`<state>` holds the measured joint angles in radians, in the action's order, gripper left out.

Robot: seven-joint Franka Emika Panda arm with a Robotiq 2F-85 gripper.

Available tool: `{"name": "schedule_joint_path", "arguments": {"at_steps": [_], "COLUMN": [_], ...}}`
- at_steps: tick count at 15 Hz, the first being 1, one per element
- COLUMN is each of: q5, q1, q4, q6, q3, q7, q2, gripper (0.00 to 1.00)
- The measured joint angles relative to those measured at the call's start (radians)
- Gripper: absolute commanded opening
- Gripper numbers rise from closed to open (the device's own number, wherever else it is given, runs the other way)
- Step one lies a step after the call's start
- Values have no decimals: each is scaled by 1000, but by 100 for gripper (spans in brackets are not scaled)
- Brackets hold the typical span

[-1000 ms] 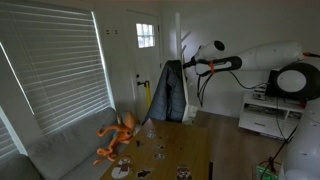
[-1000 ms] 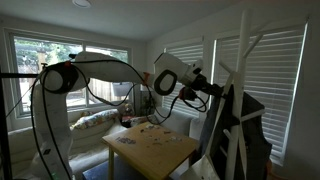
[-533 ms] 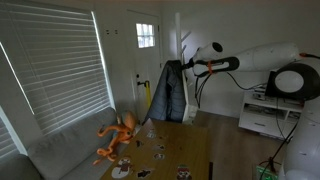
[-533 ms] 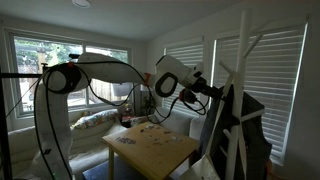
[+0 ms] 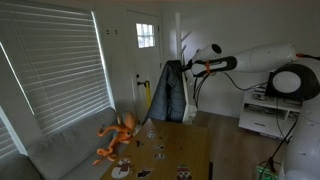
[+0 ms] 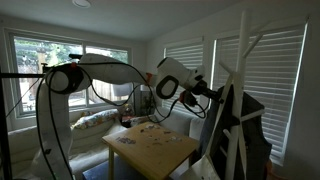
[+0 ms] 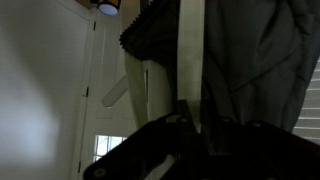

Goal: Put the white bag on the brown table

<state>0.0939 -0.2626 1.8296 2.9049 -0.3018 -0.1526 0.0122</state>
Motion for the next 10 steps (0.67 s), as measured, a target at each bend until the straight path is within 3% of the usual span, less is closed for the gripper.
{"name": "schedule_joint_path", "arguments": {"at_steps": [10], "q5": [-21], "q1": [-1], "q4": [-2], "q6": [0], "q3": [1], "q7": [-1], "q2": [-20], "gripper": [1]}}
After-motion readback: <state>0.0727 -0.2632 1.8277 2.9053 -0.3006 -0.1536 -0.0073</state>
